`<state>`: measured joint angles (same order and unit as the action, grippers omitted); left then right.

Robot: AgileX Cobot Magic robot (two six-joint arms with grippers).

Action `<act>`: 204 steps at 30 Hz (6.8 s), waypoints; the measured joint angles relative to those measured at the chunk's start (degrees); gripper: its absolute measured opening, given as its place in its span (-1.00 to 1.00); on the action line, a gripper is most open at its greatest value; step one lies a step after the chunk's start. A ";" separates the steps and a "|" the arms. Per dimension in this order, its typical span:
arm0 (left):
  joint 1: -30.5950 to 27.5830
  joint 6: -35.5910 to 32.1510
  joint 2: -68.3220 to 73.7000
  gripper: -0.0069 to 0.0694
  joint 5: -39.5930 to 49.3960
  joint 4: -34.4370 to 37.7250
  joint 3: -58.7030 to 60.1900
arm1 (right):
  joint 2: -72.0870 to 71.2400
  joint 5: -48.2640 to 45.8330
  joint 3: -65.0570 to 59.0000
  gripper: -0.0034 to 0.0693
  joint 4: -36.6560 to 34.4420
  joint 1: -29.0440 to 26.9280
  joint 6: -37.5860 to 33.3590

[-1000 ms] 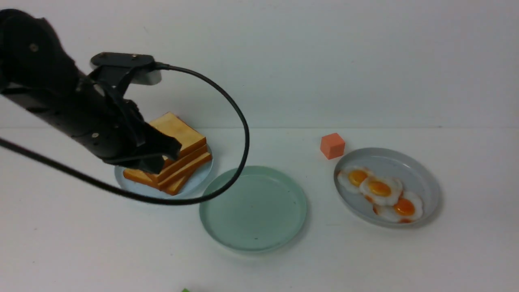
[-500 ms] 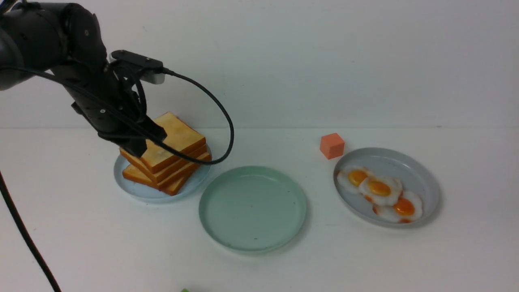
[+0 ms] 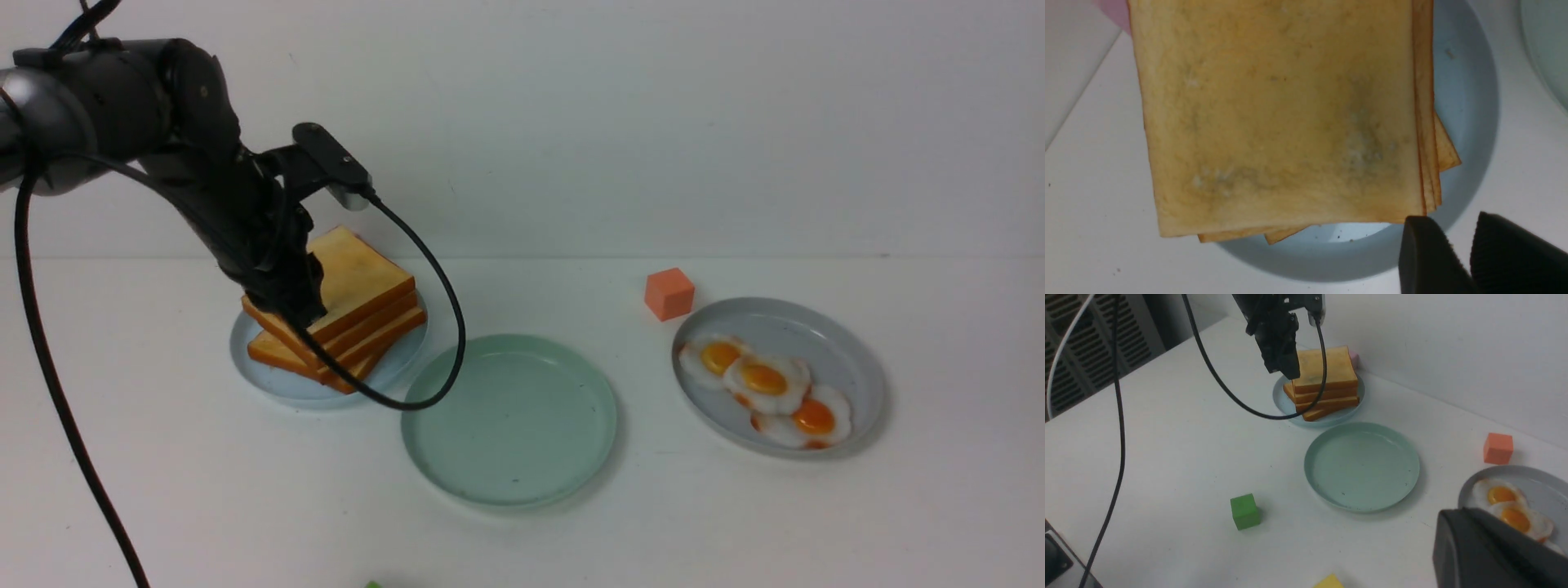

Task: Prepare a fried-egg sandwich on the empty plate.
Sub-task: Use the left arm to grab a slice of bread, then use the left arm to put a slice of bread into the empty plate in the middle, then use the right arm to grab a fried egg

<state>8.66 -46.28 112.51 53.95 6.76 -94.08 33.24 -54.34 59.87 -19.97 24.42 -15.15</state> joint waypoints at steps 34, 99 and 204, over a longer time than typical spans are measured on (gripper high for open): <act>0.49 -14.58 1.33 0.13 -24.40 1.49 11.77 | 0.47 0.57 0.00 -0.77 0.93 0.00 0.00; 1.57 0.04 -5.61 -0.56 -20.75 -0.32 11.88 | 0.47 1.00 0.00 -0.64 0.02 0.00 0.00; 25.71 42.26 -80.57 -0.85 -13.45 3.68 50.00 | 81.16 10.00 19.79 0.83 40.39 -0.35 13.18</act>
<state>34.36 -4.01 31.94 40.50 10.44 -44.08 114.39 -44.34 79.66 20.42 24.07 -1.96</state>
